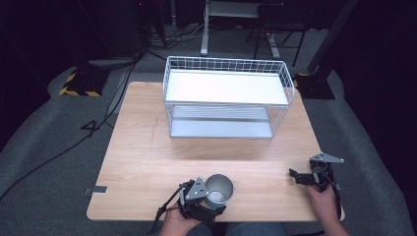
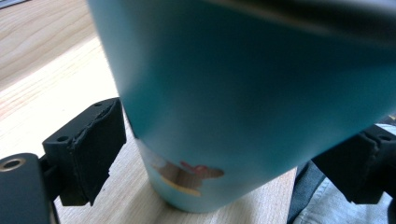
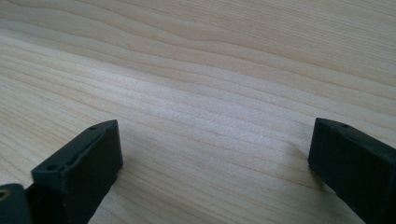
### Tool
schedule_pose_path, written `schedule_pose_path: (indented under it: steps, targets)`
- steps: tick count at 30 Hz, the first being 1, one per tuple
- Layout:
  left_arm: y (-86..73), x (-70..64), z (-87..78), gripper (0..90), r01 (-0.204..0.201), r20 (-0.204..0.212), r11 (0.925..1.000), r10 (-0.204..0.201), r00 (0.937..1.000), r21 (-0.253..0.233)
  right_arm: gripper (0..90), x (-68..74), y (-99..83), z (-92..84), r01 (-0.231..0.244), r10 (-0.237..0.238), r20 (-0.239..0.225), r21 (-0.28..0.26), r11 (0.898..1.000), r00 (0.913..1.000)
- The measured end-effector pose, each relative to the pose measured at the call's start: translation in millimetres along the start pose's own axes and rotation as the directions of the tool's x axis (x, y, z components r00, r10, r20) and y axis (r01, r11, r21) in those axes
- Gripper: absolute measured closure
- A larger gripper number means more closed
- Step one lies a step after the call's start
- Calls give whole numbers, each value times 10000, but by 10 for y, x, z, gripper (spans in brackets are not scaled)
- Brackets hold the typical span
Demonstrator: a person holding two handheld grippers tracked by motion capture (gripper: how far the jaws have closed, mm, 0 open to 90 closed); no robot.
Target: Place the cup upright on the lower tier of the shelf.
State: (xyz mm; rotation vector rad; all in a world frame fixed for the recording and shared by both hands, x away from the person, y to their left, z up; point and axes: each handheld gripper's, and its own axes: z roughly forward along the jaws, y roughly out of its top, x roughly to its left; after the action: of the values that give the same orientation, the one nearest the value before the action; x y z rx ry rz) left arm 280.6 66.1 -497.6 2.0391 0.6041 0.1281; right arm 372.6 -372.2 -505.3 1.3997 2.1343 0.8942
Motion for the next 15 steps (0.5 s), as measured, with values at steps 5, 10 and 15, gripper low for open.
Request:
schedule_pose_path:
  steps: [5,10,15]
  targets:
    - [5,5,33,116,0,-3,10000,0,10000,1,29,0,0,0,-4,4,0,2,10000,10000]
    - [6,-5,40,149,7,-119,9999,-6,9999,128,29,0,-1,0,12,-12,2,-7,10000,10000]
    - [-3,-16,37,166,30,-282,9996,-22,9996,296,31,6,-2,-3,-43,43,23,2,10000,10000]
